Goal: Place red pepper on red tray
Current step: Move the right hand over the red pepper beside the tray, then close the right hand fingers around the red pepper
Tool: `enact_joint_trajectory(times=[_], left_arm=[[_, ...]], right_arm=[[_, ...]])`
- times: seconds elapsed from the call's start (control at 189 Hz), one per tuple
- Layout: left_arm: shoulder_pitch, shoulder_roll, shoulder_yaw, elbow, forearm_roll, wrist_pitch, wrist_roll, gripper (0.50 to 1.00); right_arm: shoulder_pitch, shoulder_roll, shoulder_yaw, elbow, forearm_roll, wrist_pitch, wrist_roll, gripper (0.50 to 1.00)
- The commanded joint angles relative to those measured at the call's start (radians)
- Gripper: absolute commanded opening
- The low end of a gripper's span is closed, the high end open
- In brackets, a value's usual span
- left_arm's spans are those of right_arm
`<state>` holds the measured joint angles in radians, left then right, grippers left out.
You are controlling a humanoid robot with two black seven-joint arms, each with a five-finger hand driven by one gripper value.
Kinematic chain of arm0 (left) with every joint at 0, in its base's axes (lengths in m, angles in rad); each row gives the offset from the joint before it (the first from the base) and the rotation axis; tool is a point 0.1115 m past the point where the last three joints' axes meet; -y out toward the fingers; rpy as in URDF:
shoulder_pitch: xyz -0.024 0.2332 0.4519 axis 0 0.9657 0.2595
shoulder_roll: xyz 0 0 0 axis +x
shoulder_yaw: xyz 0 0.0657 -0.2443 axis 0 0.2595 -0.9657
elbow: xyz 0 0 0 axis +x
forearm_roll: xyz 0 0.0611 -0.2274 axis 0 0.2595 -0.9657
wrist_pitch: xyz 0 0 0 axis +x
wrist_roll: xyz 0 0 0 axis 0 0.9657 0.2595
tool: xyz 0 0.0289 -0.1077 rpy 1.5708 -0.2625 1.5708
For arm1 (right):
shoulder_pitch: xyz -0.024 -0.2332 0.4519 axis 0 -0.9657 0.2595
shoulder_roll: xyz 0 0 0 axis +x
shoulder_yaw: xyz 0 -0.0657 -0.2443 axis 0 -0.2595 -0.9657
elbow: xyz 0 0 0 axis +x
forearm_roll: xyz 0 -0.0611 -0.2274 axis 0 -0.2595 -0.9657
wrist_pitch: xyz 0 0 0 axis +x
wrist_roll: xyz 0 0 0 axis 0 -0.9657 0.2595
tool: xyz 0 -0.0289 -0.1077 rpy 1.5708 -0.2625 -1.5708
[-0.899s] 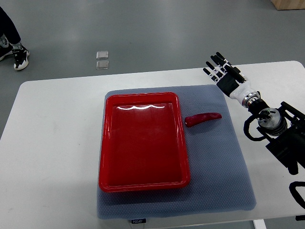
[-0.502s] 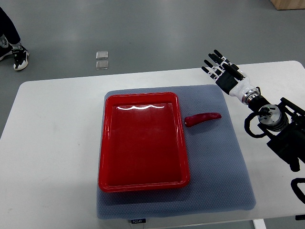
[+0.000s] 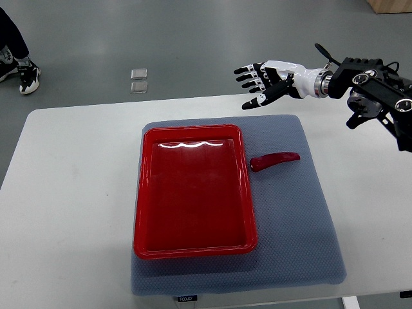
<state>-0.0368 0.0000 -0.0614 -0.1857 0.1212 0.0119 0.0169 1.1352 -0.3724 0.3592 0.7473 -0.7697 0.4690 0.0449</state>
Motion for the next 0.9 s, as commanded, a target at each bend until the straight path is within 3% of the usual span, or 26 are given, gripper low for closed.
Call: enact_joint_trajectory(times=[0.0,0.132,0.243,0.418,0.65,0.666,0.893], left_arm=[[0.0,0.0,0.0,0.002,0.0,0.0,0.0,1.0],[0.0,0.0,0.002,0.0,0.0,0.0,0.0,1.0],[0.0,0.0,0.002,-0.001,0.0,-0.001,0.0,1.0],[0.0,0.0,0.002,-0.001,0.0,-0.001,0.0,1.0],[0.006,0.0,0.0,0.003,0.0,-0.001,0.0,1.0],[0.008,0.0,0.0,0.005,0.0,-0.001,0.0,1.0],[0.006,0.0,0.002,0.002,0.0,-0.001,0.0,1.0]], right_arm=[[0.057,-0.095,-0.094,0.164,-0.082,0.016,-0.031,0.913],[0.087,-0.207,-0.197,0.382,-0.103,0.026,-0.037,0.913],[0.078,-0.235,-0.213,0.455,-0.111,-0.004,-0.037,0.913],[0.008,-0.223,-0.217,0.458,-0.183,-0.113,-0.033,0.911],[-0.071,-0.203,-0.217,0.445,-0.321,-0.188,-0.025,0.909],[-0.083,-0.198,-0.217,0.435,-0.345,-0.22,-0.025,0.907],[-0.106,-0.184,-0.217,0.409,-0.387,-0.259,-0.025,0.897]])
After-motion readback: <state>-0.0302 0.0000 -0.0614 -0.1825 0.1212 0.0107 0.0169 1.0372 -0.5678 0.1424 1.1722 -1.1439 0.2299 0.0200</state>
